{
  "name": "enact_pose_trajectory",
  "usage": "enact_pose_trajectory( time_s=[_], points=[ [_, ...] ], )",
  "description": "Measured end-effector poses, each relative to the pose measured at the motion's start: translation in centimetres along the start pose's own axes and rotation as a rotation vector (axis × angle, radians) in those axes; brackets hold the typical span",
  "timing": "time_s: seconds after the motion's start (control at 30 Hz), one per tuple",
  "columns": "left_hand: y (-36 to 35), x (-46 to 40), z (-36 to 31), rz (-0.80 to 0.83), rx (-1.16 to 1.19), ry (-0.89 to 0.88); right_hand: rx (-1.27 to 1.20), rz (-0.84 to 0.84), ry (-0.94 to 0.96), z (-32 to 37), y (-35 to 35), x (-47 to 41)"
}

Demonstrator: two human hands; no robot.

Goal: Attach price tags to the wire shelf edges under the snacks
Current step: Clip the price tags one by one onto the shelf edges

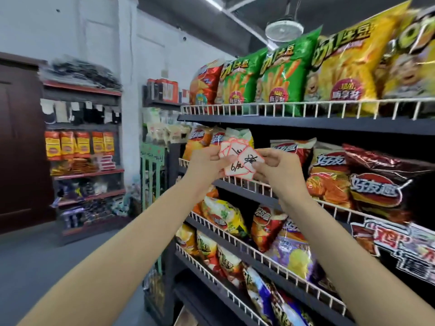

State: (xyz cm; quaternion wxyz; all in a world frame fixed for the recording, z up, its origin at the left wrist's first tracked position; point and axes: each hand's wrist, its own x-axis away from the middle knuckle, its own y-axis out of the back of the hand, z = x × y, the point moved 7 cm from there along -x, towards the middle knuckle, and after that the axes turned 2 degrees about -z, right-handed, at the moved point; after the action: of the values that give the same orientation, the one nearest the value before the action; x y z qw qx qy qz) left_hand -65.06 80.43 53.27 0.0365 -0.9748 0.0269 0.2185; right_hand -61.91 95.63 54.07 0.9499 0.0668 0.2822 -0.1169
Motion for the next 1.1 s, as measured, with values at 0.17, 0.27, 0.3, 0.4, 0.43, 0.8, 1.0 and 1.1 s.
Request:
enact_pose_trajectory(
  time_s=[0.17, 0.27, 0.3, 0.4, 0.43, 0.8, 1.0, 1.1],
  points=[
    [0.7, -5.5, 2.0, 0.127, 0.098, -0.001, 0.073, -0.106, -0.037, -2.6, -1.6, -3.3],
    [2.0, -8.9, 2.9, 0.181, 0.170, 0.017, -0.020, -0.198, -0.116, -4.6, -2.9, -5.0],
    [2.4, -9.9, 3.1, 0.193, 0.192, 0.017, -0.059, -0.228, -0.129, -4.9, -3.4, -5.5],
    [3.3, -12.9, 3.8, 0.214, 0.222, 0.026, -0.087, -0.345, -0.100, -5.1, -3.9, -7.0],
    [3.5, -13.7, 4.0, 0.217, 0.225, 0.025, -0.055, -0.372, -0.076, -4.9, -4.0, -7.4],
    [1.4, -18.6, 6.4, 0.422, 0.337, 0.023, 0.291, -0.333, -0.005, -4.1, -6.2, -11.1],
    [0.2, -20.0, 7.4, 0.492, 0.332, 0.045, 0.274, -0.333, -0.001, -4.9, -5.1, -12.8],
    [-1.0, -20.5, 7.5, 0.506, 0.289, 0.023, 0.309, -0.372, 0.033, -5.3, -4.3, -13.5]
  ],
)
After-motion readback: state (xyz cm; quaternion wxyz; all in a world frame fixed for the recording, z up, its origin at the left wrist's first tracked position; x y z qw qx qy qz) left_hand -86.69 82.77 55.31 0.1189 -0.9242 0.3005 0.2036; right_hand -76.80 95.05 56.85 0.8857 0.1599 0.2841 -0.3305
